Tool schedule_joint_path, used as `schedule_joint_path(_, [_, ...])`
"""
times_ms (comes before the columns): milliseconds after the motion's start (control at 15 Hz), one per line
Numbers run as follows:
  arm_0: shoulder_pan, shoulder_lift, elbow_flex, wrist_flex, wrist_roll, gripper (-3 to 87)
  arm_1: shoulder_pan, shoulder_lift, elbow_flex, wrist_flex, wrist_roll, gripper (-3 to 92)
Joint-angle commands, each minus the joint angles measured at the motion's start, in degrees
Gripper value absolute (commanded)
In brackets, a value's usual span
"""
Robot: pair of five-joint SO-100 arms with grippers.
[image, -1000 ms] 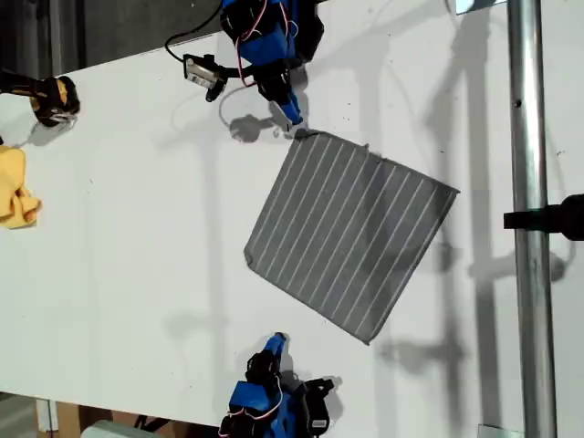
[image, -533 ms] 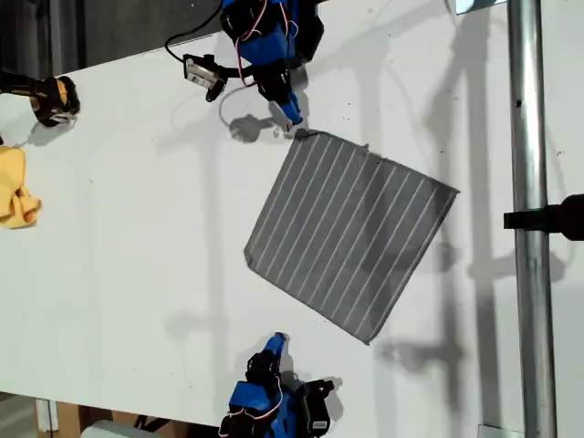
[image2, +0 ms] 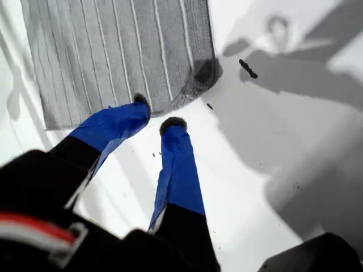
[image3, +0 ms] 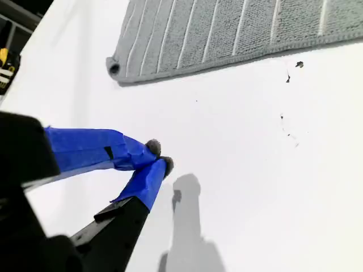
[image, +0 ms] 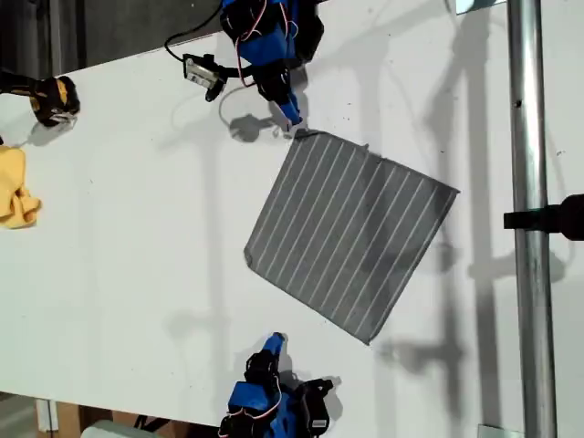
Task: Grasp corners of a towel and fold twice.
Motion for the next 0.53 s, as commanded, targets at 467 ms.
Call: schedule_joint_path(467, [0.1,0.4,0.1,0.1,-0.9,-1.5,11.4,-0.8,-13.4,-9.8,-1.5,8.3])
